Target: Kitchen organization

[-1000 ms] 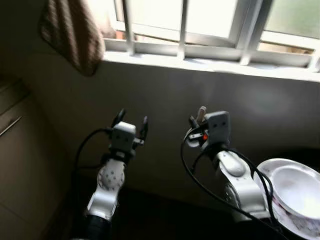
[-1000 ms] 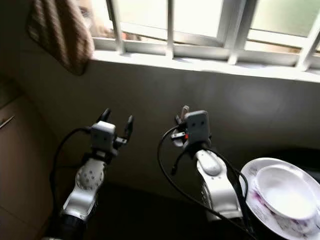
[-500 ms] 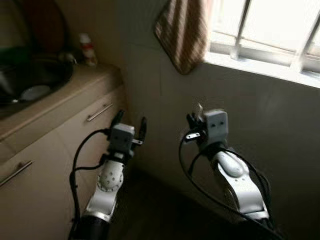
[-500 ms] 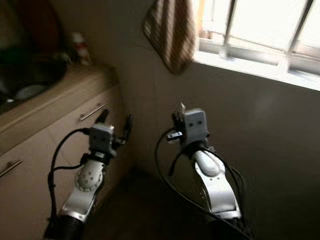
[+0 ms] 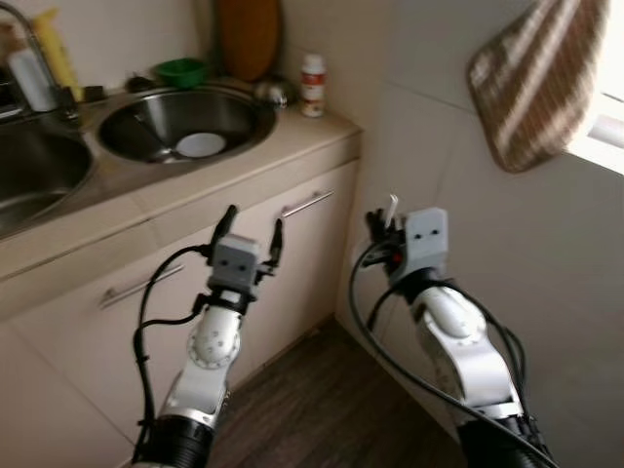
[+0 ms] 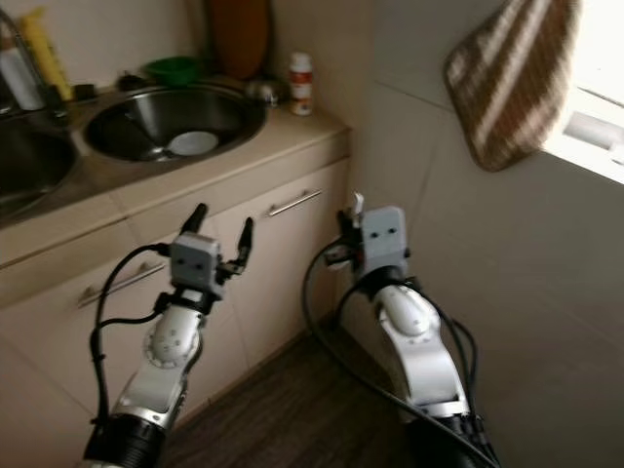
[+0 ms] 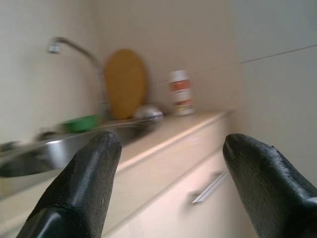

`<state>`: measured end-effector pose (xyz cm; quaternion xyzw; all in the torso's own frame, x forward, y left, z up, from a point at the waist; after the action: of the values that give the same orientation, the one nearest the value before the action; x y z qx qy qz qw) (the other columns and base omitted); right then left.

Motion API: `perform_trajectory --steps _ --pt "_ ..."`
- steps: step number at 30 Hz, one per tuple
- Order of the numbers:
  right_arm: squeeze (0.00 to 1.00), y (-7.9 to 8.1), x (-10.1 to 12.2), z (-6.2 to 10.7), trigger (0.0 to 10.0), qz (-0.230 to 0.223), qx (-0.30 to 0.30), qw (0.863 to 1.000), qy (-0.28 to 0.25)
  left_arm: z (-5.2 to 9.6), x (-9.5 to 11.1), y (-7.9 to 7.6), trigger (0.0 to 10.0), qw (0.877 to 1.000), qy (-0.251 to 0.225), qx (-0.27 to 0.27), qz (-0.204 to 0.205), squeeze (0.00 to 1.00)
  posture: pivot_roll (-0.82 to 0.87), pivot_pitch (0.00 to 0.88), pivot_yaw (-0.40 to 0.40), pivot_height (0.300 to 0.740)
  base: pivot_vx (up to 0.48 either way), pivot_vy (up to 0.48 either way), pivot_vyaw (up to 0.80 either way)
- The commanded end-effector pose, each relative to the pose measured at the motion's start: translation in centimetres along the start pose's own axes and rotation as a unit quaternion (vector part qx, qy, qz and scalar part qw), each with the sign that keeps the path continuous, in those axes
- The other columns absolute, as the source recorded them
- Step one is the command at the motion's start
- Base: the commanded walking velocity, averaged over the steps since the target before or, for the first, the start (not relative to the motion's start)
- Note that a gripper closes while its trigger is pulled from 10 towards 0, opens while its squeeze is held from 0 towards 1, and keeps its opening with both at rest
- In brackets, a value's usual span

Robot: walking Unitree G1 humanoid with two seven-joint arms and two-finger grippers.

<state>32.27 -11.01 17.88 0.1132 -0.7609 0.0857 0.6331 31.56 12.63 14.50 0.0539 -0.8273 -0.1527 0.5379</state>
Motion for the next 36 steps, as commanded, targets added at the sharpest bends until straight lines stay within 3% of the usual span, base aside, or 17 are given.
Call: perform_trajectory --steps 1,19,24,36 --pt "0.0 0.5 0.4 -0.2 0.0 0.003 0.009 1.0 -0.012 -0.2 0.5 0.3 10.0 1.0 -0.013 0.007 -0.003 0.0 0.06 0.0 -0.048 0.74 0.0 0.0 0.8" --pt "0.0 0.7 0.7 -0.6 0.0 0.032 0.012 0.999 -0.035 -1.0 1.9 0.8 10.0 0.999 -0.044 0.023 0.001 0.0 0.07 0.0 -0.041 0.74 0.0 0.0 0.8" --pt "0.0 0.5 1.1 -0.9 0.0 0.031 -0.004 0.998 -0.051 -1.2 2.2 0.9 10.0 0.998 -0.052 0.025 0.003 0.0 0.07 0.0 -0.041 0.74 0.299 0.0 0.8" --pt "0.0 0.1 1.5 -1.2 0.0 0.025 -0.024 0.997 -0.065 -1.2 2.3 0.8 10.0 0.998 -0.05 0.025 0.004 0.0 0.07 0.0 -0.042 0.74 0.34 0.0 0.0"
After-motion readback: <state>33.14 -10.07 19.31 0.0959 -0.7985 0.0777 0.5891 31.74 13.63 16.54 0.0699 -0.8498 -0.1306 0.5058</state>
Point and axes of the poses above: a point about 5 cm out from each wrist's last joint towards the gripper, its own z axis pointing back from the gripper into the wrist, its own x axis along the axis of the wrist's last joint, y = z × x, the point moved 1 cm from there along -z, pointing out of the wrist towards the gripper, and after that the axes turned 4 degrees about -z, right-handed, at the moved point
